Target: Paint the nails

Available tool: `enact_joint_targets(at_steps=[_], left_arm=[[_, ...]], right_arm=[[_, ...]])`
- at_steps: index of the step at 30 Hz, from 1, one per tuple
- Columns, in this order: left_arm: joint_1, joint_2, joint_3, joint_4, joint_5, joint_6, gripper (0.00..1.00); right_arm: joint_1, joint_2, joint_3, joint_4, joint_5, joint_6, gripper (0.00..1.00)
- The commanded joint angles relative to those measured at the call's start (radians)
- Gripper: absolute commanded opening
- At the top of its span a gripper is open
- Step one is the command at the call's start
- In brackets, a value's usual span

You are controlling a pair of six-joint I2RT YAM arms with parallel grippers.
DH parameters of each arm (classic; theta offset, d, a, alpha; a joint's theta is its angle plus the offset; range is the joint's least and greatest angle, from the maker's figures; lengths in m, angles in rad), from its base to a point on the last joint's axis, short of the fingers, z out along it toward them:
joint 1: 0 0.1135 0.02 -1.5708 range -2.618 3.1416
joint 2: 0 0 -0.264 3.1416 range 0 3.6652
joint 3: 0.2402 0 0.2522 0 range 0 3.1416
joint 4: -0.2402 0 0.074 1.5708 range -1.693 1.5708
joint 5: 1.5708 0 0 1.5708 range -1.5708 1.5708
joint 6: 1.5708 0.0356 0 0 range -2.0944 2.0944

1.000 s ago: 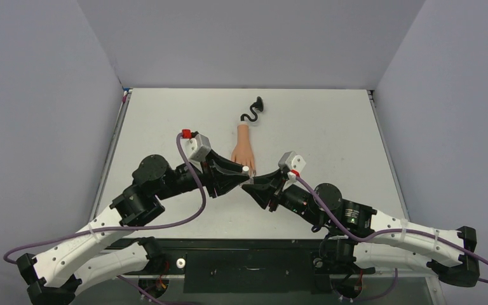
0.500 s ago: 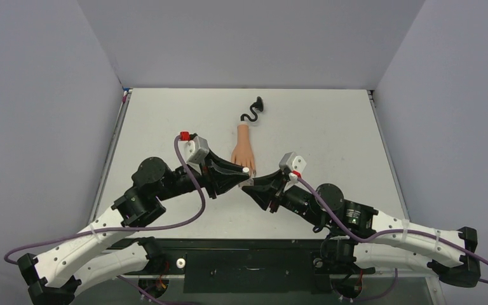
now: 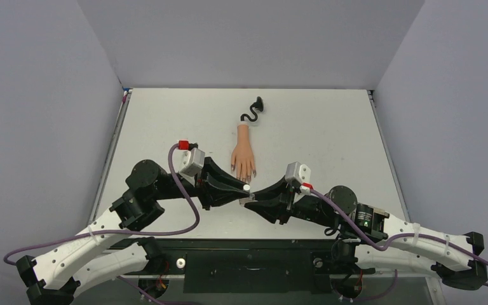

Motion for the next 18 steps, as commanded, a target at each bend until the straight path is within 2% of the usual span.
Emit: enact_joint_targets(at_steps=[1,7,18], left_arm=[[-0.02,0.001,-0.01,0.045,0.22,-0.045,0.0],[-0.019,0.001,-0.021,0.111,0.331,-0.079,0.0],[-0.02,-0.003,-0.024,0.149,0.386,-0.096,0.05]], right_arm=[[-0.009,-0.04,0.052,0.107,-0.123,-0.022,0.0],[-0.01,-0.037,0.072,0.114,-0.261,-0.028,0.0],[-0.009,-0.002,0.116,0.114,-0.392,-0.037,0.0]])
